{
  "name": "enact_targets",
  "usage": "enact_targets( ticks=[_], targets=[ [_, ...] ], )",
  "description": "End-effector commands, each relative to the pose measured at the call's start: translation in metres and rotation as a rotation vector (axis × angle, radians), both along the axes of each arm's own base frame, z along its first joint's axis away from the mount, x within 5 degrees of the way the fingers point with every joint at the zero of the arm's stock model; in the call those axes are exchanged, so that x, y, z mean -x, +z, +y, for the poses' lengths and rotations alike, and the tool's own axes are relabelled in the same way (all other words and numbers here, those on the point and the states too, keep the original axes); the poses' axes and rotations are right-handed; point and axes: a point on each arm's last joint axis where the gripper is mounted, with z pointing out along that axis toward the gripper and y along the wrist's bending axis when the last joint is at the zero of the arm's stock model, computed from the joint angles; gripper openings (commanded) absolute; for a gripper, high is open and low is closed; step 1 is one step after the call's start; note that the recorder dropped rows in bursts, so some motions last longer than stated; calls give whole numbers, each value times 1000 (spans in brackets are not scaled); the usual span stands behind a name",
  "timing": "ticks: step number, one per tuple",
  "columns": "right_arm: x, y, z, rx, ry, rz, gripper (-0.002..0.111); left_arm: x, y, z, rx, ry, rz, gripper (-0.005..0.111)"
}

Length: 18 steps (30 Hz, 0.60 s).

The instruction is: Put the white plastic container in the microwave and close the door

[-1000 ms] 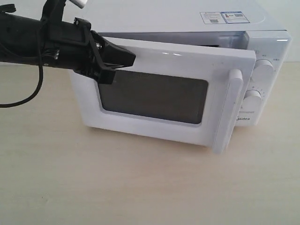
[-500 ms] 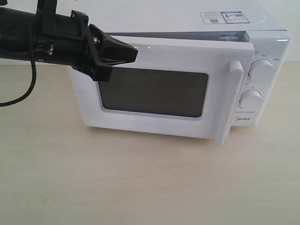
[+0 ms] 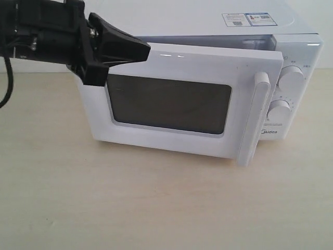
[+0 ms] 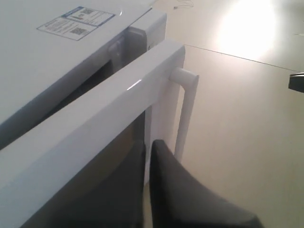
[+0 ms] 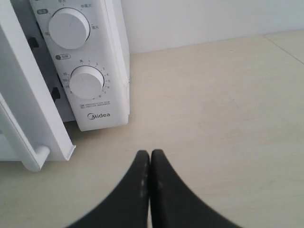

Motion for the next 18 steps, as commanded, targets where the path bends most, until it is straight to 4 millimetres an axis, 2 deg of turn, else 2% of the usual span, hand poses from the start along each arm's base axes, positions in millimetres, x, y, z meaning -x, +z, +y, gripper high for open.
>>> enact_targets(
  ticks=[1,4,8,18],
  targets=[
    [0,1,-1,60,7,-8,0,21,22,8,-28,-15,-49,4],
    [-1,5,-1,196,29,-42,0,31,29,15,-56,7,-40,4],
    [-2,17,0,156,23,-179,0,43,33,21,-70,30,-20,4],
    [7,63,0,131,-8,-705,0,50,14,25,-92,44,27,4]
  ],
)
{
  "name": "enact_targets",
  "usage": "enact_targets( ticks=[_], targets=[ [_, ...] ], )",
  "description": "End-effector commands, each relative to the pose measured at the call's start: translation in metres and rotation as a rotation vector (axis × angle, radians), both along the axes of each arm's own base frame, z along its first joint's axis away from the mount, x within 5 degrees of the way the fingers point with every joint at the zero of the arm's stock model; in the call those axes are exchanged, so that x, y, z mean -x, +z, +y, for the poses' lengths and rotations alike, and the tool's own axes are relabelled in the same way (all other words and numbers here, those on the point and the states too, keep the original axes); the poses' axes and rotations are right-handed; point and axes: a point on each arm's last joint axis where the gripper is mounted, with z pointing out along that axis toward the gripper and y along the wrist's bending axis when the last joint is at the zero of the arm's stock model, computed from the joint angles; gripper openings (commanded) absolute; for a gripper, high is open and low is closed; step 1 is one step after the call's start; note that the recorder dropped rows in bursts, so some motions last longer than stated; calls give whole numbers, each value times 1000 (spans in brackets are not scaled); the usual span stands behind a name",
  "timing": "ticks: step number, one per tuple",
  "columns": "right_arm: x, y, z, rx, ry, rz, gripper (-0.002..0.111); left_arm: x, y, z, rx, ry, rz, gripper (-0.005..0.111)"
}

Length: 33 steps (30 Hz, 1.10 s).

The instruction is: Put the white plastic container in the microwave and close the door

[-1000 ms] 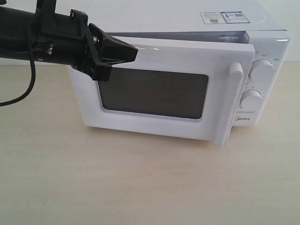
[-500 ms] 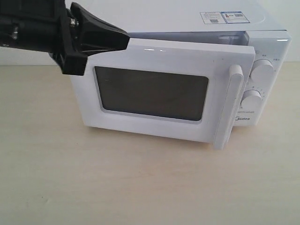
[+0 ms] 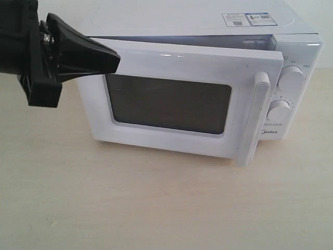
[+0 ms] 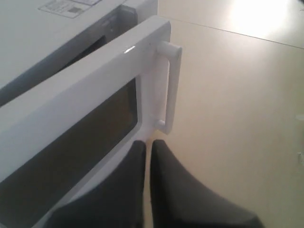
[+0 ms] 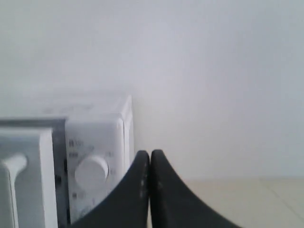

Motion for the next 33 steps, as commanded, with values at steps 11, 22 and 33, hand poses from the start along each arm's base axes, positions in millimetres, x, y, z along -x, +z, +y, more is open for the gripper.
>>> enact_targets(
  ticks=[11,22,33],
  targets=[
    [37,64,1,-27,35,-703,0,7,-3,4,13,31,20,4],
    [71,159,3,-252,112,-343,0,15,8,8,39,51,-29,4],
    [5,146,23,-315,248,575,0,15,10,6,79,55,-10,4]
  ],
)
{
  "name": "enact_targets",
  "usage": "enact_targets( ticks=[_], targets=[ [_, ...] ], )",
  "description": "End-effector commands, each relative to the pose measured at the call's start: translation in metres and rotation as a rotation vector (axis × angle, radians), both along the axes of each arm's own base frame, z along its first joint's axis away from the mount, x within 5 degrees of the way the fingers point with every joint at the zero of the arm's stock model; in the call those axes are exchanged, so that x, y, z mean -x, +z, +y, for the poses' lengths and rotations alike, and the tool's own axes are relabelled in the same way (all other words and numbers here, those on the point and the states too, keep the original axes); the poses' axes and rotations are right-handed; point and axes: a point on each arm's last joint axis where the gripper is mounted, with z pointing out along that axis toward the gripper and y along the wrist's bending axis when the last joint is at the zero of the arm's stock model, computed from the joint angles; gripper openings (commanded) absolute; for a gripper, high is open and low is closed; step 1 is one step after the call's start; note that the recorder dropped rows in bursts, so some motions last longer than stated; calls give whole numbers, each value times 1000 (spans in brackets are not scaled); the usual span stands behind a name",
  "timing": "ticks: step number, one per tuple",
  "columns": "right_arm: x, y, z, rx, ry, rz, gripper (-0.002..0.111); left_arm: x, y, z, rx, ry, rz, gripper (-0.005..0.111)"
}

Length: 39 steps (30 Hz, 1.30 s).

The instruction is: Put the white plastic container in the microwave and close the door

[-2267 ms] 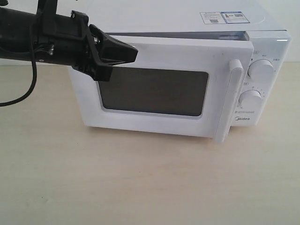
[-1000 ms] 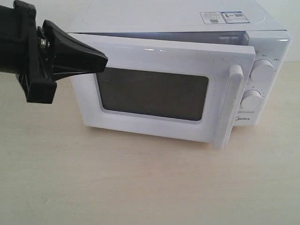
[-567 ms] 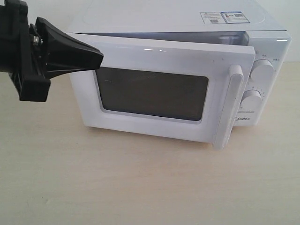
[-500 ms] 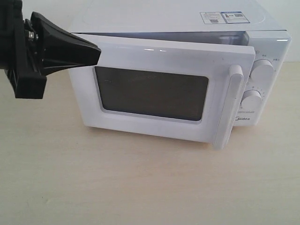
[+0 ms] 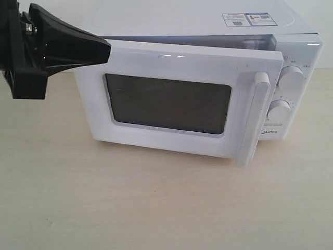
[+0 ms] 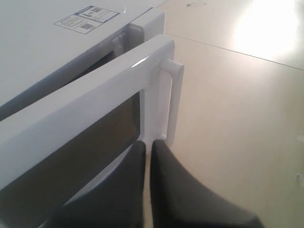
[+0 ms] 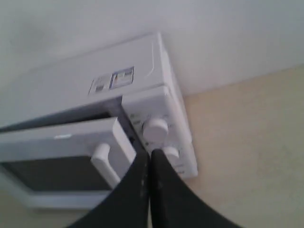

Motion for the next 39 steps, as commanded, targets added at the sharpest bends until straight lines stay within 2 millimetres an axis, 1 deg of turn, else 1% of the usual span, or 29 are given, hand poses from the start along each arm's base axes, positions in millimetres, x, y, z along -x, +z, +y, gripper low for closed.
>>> enact_targets(
  ticks=[1,3,5,6,9,10,12,19,22,24,26,28,31,34,39],
  targets=[
    [-7,0,12,-68,127,42,0,1,1,0,18,6,5,4],
    [-10,1,17,-114,172,54,0,1,1,0,18,6,5,4],
    [-17,-1,24,-91,274,89,0,1,1,0,18,6,5,4],
    [-23,-1,29,-86,337,98,0,2,1,0,18,5,5,4],
    [-37,-1,35,-117,416,113,0,4,1,-2,16,-27,21,4],
    [-43,-3,35,-117,422,138,0,5,0,-2,15,-39,27,4],
    [-51,-6,35,-120,420,164,0,5,0,-2,15,-39,27,4],
    [-82,-13,32,-136,396,204,0,5,1,-2,19,-38,28,4],
    [-97,-18,37,-140,477,215,0,5,1,-2,19,-36,27,4],
    [-102,-17,42,-133,550,177,0,5,1,-2,19,-36,27,4],
    [-107,-11,42,-166,536,109,0,5,1,-2,19,-36,27,4],
    [-112,-4,37,-229,453,36,0,5,1,-2,19,-36,27,4],
    [-112,6,33,-273,386,-59,0,6,1,-2,19,-38,28,4],
    [-112,11,30,-180,370,-137,0,5,1,-2,20,-34,26,4],
    [-115,12,23,-84,305,-190,0,5,1,-2,20,-34,26,4]
  ],
)
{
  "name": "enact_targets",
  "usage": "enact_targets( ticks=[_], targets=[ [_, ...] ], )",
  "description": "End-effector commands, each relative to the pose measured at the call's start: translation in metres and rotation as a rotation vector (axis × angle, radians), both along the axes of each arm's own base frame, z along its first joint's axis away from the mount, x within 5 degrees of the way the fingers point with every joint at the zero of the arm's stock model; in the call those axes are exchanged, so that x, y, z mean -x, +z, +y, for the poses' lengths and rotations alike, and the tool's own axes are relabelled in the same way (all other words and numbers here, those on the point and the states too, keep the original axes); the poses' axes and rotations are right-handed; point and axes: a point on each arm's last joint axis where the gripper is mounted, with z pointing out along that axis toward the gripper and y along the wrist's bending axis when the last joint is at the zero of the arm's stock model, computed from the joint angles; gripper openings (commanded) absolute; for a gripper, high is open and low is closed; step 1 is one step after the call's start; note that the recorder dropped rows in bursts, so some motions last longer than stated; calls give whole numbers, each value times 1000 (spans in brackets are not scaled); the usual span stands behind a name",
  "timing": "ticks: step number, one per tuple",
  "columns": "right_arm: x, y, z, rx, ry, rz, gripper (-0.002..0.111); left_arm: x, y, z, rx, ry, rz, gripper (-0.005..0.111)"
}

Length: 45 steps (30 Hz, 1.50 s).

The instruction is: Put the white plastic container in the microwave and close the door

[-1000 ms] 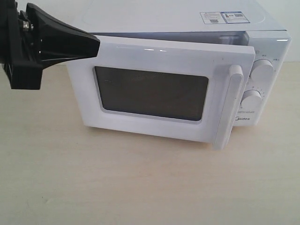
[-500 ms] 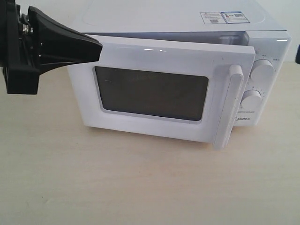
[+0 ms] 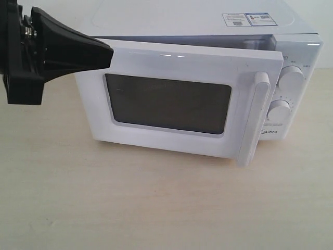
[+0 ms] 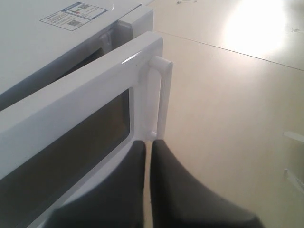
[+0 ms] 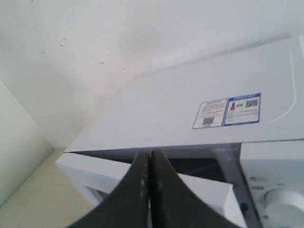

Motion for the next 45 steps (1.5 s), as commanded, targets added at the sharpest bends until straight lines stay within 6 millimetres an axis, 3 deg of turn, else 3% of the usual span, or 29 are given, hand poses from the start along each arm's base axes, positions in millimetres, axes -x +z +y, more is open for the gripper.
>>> enact_targets(
  ticks=[1,7,13,22,31,45],
  targets=[
    [-3,4,-6,54,-67,-61,0,2,1,-1,18,-4,9,4],
    [-6,9,-14,-36,-169,-71,0,3,1,-1,17,-7,11,4],
    [-7,5,-2,87,-82,-99,0,2,1,-1,20,-3,10,4],
    [-1,49,5,282,-152,-372,0,2,2,-1,24,-5,12,4],
    [-7,25,12,277,-129,-302,0,3,2,-1,26,-5,14,4],
    [-8,24,10,320,-153,-315,0,2,2,-1,24,-1,9,4]
  ],
)
